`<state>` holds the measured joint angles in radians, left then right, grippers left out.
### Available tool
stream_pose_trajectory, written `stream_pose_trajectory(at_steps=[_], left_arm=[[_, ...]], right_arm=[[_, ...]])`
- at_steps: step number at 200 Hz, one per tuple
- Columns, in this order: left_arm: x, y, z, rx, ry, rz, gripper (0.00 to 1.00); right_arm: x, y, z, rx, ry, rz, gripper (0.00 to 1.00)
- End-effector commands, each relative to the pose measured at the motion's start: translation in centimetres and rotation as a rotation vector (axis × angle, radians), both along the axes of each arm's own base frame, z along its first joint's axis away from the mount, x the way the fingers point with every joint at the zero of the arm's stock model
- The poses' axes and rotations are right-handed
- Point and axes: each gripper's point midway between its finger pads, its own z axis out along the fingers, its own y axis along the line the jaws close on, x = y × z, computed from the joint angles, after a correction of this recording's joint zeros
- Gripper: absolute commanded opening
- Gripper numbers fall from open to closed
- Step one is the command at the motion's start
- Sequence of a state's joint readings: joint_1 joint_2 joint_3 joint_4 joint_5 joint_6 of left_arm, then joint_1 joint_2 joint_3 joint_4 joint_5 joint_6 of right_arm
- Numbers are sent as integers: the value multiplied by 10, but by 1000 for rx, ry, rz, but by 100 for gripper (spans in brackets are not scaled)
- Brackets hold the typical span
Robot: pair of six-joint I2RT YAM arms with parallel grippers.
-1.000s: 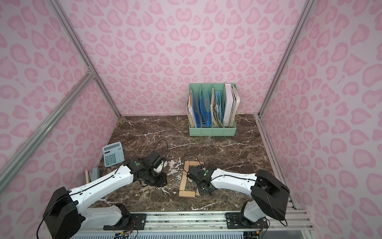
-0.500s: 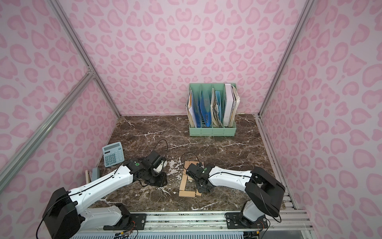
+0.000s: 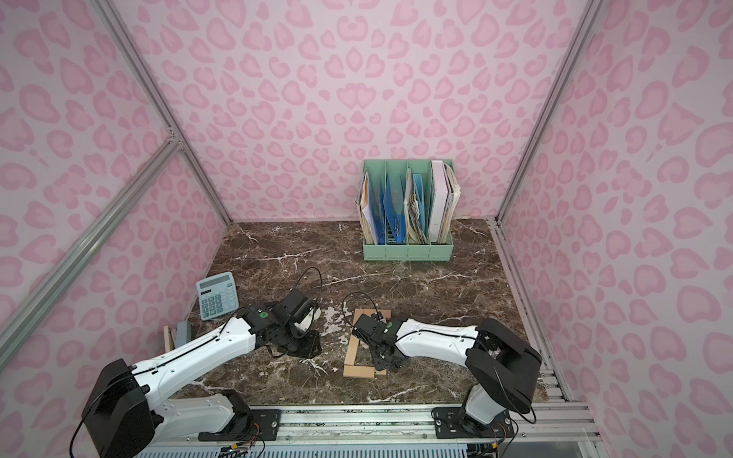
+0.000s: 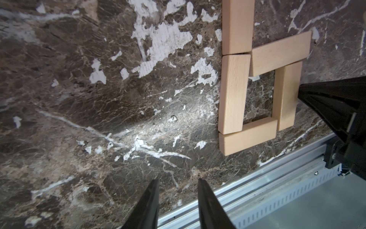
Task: Assemble the number 6 with building blocks
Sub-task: Adjust the building block at the center of the board.
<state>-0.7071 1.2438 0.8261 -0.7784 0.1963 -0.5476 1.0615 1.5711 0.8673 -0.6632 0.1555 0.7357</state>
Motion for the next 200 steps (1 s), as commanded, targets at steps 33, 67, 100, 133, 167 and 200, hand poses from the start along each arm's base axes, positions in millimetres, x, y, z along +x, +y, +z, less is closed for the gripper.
stream_pose_trajectory(at_steps=[33,67,100,133,167,200], left_arm=[[0,0,0,-1,0,-1,37],[1,-1,0,-2,-1,-1,37],[1,-1,0,-4,0,-4,37],[2,-4,-1,-9,4,-6,37],[3,-5,0,-8,2,-10,37],[2,-3,0,-3,1,-10,37]], right_arm=[[-3,0,2,-1,2,-5,0],[-10,-9,5,-12,8,-24,0],[-27,-23,6,-36,23,-30,0],[-36,-24,6,-21,32,-36,0],[-37,-14,4,-14,33,-20,0],[-41,-1,0,-1,46,9,0]])
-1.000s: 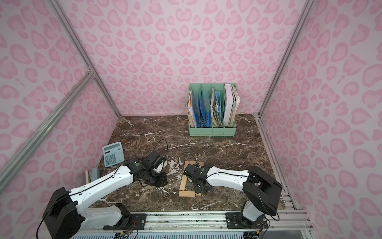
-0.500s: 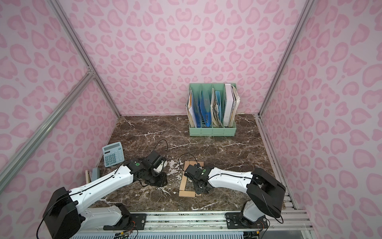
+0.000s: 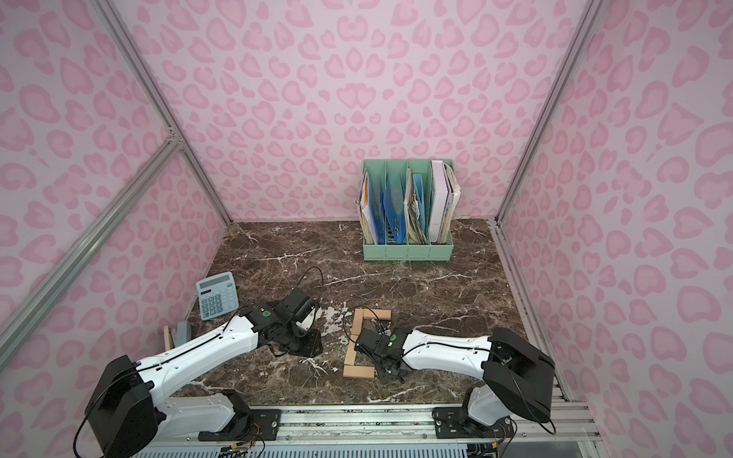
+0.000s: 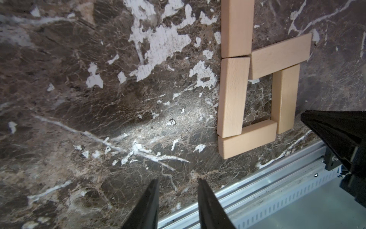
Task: Assemble the number 6 with building blocks
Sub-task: Adjust the building block at the center of the board.
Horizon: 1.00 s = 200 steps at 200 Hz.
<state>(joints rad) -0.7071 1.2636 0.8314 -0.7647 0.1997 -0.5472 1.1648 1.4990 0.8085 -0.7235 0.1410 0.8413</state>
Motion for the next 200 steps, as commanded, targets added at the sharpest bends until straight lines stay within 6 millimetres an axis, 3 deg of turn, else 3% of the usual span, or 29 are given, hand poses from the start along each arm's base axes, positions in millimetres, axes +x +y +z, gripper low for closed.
stream_pose_trajectory(at_steps=[1,92,132,159,180,200], left_arm=[[-1,0,2,-2,-2,-8,37],[-1,0,2,-4,-4,-5,37],[-1,1,2,0,-5,-4,37],[-3,3,1,1,0,-3,35],[-4,3,-2,4,5,-5,35],[-3,3,-3,5,4,-5,36]], right_arm=[[-3,10,-1,15,9,8,0],[-9,19,-1,19,17,25,0],[-9,7,4,-21,-2,12,0],[8,-14,31,-59,-104,-41,0],[34,-13,54,-19,-157,-71,0],[59,-11,62,11,-183,-88,0]])
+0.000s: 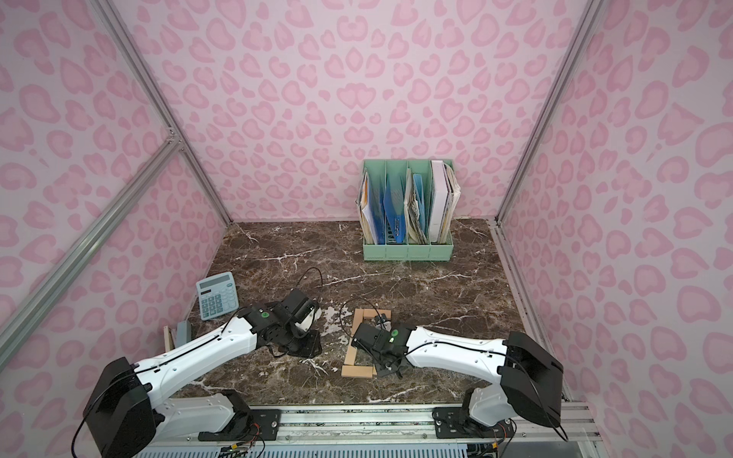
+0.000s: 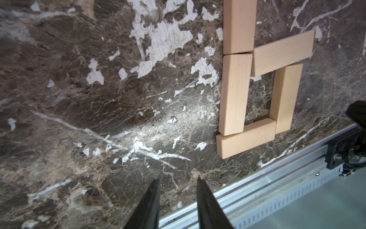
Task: Assemble the number 6 with building blocks
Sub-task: Adjust the building block at the center of the board.
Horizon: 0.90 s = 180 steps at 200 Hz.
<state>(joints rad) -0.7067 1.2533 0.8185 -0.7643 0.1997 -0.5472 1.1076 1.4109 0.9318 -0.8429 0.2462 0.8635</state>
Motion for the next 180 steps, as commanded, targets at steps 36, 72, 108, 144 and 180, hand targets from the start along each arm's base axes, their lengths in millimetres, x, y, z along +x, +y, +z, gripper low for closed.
stream_pose_trajectory(at_steps=[36,72,108,144,180], left_arm=[[-2,4,0,7,-2,9,38],[-5,7,-2,7,0,24,39],[-5,9,-2,13,-3,29,40],[-6,10,-1,13,-4,42,43],[-8,14,-2,20,-4,55,49]], right_arm=[[56,-19,0,-24,-50,-7,0],[73,-26,-14,-20,-48,0,0],[77,-16,-34,-21,-19,28,0],[75,-5,-49,-10,2,47,0],[71,1,-56,-16,11,64,0]])
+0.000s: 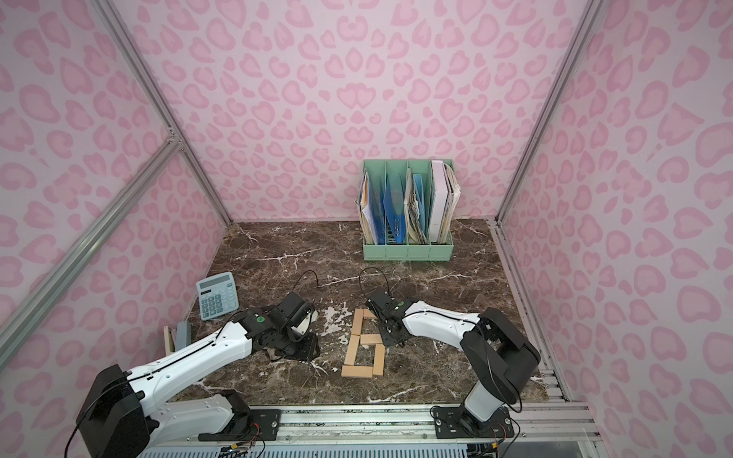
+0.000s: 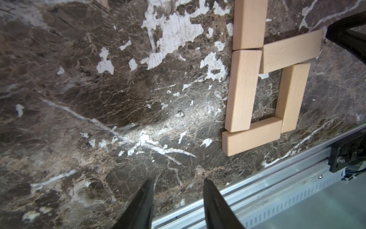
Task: Assemble the number 6 with building blocks
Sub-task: Adjust the building block at the center of the board.
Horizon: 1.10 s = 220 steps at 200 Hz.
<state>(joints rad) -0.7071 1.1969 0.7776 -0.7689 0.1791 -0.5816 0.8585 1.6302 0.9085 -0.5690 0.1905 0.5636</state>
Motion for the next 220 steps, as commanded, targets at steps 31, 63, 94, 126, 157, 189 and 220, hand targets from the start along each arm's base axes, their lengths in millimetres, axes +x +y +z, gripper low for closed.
stream_pose_trajectory(at_steps=[31,63,94,126,157,189,220], left_arm=[[-3,5,-2,15,12,18,55],[-2,5,-2,17,11,18,55],[-3,4,-2,17,12,15,56],[-3,4,-2,15,10,15,56],[-4,6,-2,17,11,18,56],[-5,7,-4,20,13,20,56],[-5,7,-2,18,9,16,56]], right_arm=[[-3,9,-1,13,-2,22,0],[-6,12,0,8,0,29,0],[-10,16,2,11,-1,36,0],[-13,17,1,6,6,36,0],[-18,11,-1,-13,14,31,0],[-19,-2,6,-41,-11,14,0],[-5,-4,31,-17,-78,-16,0]])
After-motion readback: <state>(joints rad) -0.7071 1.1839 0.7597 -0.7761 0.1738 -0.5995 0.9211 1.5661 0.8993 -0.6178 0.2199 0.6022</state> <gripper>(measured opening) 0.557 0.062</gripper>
